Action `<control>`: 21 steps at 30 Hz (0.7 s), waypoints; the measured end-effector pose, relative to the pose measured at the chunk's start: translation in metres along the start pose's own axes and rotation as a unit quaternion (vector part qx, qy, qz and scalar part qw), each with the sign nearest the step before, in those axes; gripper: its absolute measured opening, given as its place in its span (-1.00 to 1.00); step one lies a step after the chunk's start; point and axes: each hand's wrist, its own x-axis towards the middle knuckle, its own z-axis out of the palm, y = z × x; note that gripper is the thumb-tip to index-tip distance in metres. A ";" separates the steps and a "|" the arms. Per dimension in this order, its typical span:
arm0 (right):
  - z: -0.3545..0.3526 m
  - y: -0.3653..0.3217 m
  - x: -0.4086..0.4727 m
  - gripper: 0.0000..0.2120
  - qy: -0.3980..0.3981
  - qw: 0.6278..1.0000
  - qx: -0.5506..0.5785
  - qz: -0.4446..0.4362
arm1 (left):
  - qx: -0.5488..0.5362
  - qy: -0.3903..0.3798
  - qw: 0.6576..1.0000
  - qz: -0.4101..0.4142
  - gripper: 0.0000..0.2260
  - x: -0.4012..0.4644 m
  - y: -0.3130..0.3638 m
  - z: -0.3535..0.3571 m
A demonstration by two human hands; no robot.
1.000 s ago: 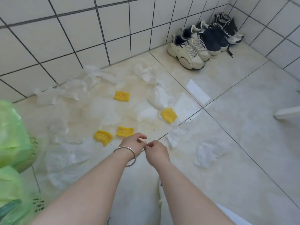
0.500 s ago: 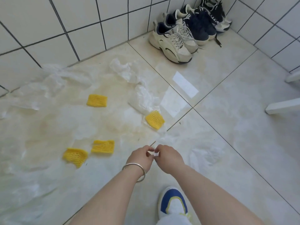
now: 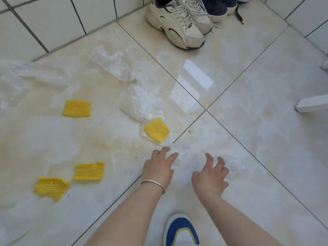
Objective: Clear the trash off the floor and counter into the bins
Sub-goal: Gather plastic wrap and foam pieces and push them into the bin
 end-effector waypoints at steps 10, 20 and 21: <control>0.011 0.039 0.013 -0.20 -0.109 0.990 0.071 0.050 | 0.096 -0.037 0.994 0.030 -0.47 0.022 0.012 0.028; 0.017 0.027 0.010 -0.75 -0.123 0.989 0.083 -0.027 | 0.042 -0.085 0.995 -0.034 -0.74 0.013 0.017 0.031; 0.014 0.023 0.008 -0.81 -0.113 0.990 0.072 -0.049 | 0.020 -0.078 0.996 -0.046 -0.75 0.012 0.017 0.029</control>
